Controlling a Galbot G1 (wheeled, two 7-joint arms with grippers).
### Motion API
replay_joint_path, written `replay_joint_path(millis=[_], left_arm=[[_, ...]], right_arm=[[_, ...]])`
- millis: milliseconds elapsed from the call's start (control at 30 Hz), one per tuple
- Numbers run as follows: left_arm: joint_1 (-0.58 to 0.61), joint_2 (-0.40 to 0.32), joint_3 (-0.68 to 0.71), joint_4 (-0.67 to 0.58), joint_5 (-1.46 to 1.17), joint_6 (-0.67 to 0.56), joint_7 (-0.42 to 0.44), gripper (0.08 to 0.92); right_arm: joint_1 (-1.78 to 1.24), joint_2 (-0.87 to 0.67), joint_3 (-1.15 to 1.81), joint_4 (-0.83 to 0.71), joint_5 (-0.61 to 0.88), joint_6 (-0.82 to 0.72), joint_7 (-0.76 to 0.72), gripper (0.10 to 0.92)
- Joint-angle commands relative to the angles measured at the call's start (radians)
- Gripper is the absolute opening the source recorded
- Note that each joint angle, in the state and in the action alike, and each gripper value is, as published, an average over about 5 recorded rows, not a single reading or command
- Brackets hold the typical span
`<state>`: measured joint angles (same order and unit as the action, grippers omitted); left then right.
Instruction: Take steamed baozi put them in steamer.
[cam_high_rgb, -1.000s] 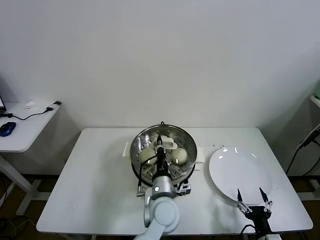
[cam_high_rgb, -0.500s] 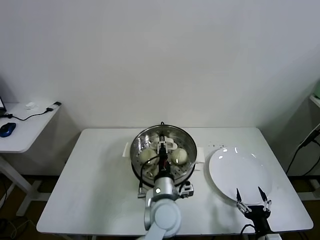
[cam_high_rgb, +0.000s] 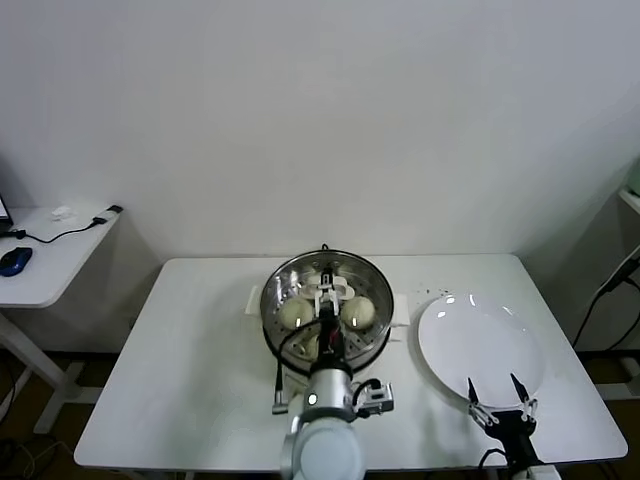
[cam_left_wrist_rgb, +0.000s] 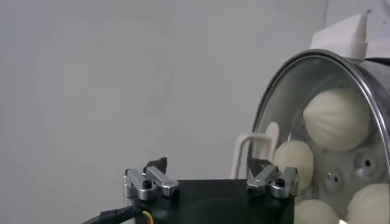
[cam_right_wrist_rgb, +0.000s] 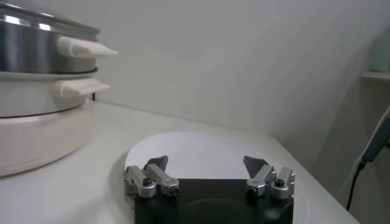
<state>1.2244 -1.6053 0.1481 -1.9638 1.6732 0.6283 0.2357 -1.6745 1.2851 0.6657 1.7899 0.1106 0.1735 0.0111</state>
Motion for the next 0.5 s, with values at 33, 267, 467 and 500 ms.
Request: replay_joint_path(millis=[33,267,467,500], left_arm=[[0.095,0.056,-0.117,-0.196,-0.481,-0.114,-0.188,0.822],[0.147,0.158,-0.479,-0.263,-1.113,-0.434,-0.362,0.823],[0.212,0.194,-0.789,-0.26,-1.635,-0.541,-0.346,0.823],[0.225,0.201,-0.84,-0.255,-1.732,-0.537,-0.331,0.823]], right_arm=[[0.003,-0.011,-0.01,0.006,0.038,0.013,-0.003,0.823],[0.01,-0.044,-0.03,0.015,0.101,0.073,-0.012,0.823],[0.035,-0.041,-0.054,0.004,0.127,0.103,-0.011,0.823],[0.038,-0.04,-0.059,0.003,0.129,0.106,-0.011,0.823]])
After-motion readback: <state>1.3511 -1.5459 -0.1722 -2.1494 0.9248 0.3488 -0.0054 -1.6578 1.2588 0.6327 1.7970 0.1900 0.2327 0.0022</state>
